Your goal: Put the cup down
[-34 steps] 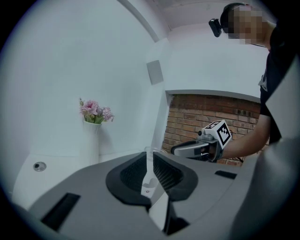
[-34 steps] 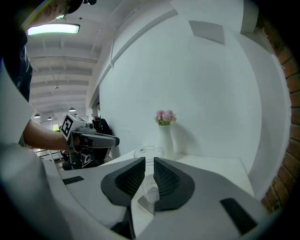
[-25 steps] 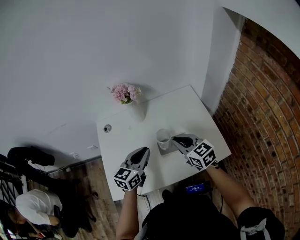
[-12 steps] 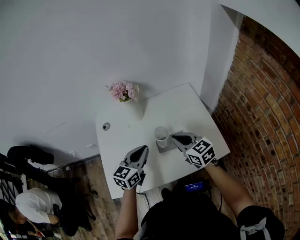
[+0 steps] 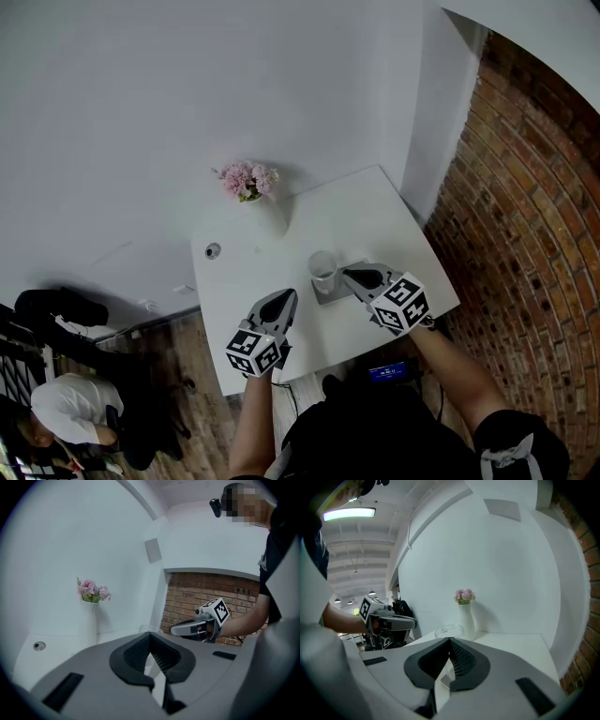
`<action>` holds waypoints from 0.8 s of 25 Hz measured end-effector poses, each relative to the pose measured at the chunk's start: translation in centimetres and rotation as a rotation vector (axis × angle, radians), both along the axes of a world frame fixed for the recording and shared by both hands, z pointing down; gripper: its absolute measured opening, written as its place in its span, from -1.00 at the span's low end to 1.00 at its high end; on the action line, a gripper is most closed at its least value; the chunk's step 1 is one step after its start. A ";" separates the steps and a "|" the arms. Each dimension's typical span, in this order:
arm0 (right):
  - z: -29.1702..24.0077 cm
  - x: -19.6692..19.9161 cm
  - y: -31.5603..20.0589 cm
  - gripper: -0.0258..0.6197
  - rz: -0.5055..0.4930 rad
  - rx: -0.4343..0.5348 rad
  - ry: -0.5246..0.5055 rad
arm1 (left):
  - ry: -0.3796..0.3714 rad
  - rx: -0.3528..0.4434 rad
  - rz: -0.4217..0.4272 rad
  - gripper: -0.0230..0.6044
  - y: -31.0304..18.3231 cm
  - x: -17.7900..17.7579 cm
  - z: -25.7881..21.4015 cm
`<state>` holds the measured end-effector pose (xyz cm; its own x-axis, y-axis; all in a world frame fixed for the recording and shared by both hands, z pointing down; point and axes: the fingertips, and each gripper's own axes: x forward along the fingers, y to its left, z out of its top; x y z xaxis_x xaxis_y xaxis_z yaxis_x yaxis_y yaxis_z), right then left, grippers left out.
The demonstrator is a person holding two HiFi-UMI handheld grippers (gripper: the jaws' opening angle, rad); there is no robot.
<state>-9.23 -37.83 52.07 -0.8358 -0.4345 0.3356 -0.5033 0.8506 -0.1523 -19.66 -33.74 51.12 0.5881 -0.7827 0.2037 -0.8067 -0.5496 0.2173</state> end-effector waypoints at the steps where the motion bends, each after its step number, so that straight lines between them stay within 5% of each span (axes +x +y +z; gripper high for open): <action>1: 0.0 0.0 0.0 -0.88 -0.001 0.001 0.000 | -0.001 0.000 0.000 -0.90 0.0 0.0 0.0; 20: 0.1 0.2 -0.2 -0.88 0.001 -0.008 -0.010 | -0.007 -0.006 -0.002 -0.90 -0.1 0.1 0.1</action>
